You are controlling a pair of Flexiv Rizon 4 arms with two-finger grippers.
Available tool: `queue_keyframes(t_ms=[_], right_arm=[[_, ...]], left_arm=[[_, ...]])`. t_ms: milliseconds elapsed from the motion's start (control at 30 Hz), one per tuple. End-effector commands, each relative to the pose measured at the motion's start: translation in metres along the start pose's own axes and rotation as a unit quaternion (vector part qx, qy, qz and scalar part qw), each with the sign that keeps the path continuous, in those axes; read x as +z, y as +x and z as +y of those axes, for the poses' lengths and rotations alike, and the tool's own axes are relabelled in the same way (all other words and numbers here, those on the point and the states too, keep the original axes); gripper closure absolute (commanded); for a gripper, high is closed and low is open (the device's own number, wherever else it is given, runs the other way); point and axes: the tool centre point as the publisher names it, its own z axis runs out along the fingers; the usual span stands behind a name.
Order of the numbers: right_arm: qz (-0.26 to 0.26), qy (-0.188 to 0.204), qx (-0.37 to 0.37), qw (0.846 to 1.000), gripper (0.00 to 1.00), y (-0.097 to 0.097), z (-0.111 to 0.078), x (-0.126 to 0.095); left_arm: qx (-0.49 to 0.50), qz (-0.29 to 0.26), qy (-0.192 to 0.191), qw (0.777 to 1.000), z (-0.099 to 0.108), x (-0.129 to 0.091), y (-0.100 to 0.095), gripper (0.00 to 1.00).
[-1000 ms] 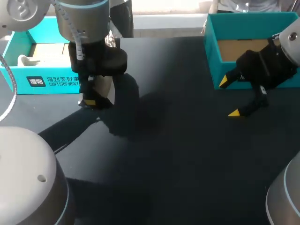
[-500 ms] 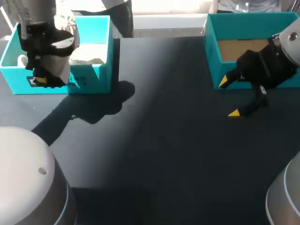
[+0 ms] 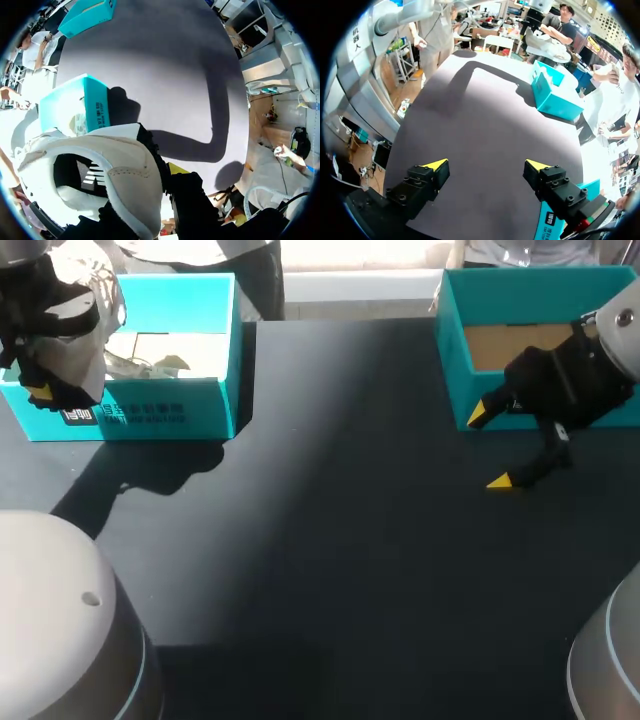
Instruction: Take the shoe out of the shoebox, open the shoe tongue, remove and reinsert the insole, then place the shoe into the shoebox
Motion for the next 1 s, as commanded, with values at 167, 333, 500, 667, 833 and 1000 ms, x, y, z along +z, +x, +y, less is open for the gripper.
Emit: queue_keyframes(t_ms=[167,333,500,667,833,1000], right_arm=[[0.001,0.001,0.0,1.0,0.0,-0.001,0.0,0.001],[0.001,0.001,0.0,1.0,0.0,-0.001,0.0,0.001],[0.001,0.001,0.0,1.0,0.0,-0.001,0.0,0.001],[0.001,0.001,0.0,1.0,0.0,-0.001,0.0,0.001],[0.001,0.001,0.0,1.0,0.0,-0.001,0.0,0.001],[0.001,0.001,0.0,1.0,0.0,-0.001,0.0,0.001]], left_arm=[[0.037,0.005,0.003,0.999,0.019,0.001,-0.011,1.0],[0.049,0.017,0.011,0.999,0.057,0.008,-0.042,1.0],[0.029,0.01,0.01,0.999,0.091,0.017,-0.078,1.0],[0.01,0.001,0.021,1.0,0.115,0.024,-0.113,1.0],[0.001,-0.023,0.023,0.999,0.133,0.03,-0.146,1.0],[-0.017,-0.025,0.034,0.999,0.141,0.035,-0.171,1.0]])
